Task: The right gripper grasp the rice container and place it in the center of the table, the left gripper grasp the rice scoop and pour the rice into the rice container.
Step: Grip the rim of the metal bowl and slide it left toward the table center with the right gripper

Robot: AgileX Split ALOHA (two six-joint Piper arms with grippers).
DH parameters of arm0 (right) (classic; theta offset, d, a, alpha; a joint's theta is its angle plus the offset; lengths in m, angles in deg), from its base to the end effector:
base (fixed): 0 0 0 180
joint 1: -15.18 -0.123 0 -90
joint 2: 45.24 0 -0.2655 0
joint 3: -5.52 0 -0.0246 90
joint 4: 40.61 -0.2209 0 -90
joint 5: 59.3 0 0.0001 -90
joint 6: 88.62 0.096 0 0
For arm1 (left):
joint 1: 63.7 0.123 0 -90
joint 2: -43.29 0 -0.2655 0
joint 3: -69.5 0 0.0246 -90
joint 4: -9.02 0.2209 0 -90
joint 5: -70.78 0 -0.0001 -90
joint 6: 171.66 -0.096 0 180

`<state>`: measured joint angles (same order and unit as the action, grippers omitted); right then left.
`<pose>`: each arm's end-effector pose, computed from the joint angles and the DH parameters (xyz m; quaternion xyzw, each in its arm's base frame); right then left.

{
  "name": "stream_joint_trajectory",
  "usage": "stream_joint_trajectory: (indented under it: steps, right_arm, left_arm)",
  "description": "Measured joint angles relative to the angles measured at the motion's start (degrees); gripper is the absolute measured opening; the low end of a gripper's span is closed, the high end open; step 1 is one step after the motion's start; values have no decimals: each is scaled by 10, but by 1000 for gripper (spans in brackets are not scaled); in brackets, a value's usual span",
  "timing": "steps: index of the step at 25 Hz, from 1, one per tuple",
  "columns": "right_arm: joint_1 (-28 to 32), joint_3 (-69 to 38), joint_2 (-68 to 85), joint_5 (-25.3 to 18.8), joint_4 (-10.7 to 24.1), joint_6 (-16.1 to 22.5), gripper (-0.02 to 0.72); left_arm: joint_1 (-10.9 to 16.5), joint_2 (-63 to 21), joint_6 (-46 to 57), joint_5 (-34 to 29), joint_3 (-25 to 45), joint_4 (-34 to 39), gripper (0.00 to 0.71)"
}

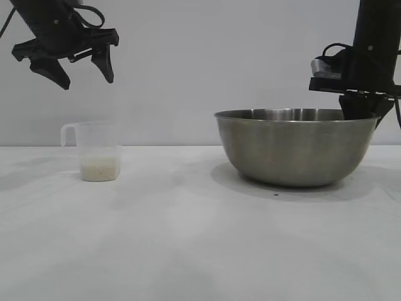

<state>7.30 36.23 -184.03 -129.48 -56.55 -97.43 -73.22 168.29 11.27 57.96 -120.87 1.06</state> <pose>0.4139 0.0823 0.1601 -0.0992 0.9863 0.1310 0.0161 0.4330 -0.0756 0.2125 -0.0024 0.8961 -0.0914 0.4343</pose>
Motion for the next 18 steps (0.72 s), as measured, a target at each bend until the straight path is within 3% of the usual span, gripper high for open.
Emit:
stream_joint_trajectory:
  steps: [7, 15, 18]
  right_arm:
    - [-46, 0, 0, 0, -13, -5, 0]
    - [-55, 0, 0, 0, -15, -6, 0]
    - [-55, 0, 0, 0, -15, -8, 166]
  left_arm:
    - [0, 0, 0, 0, 0, 0, 534]
    - [0, 0, 0, 0, 0, 0, 534]
    - [0, 0, 0, 0, 0, 0, 534]
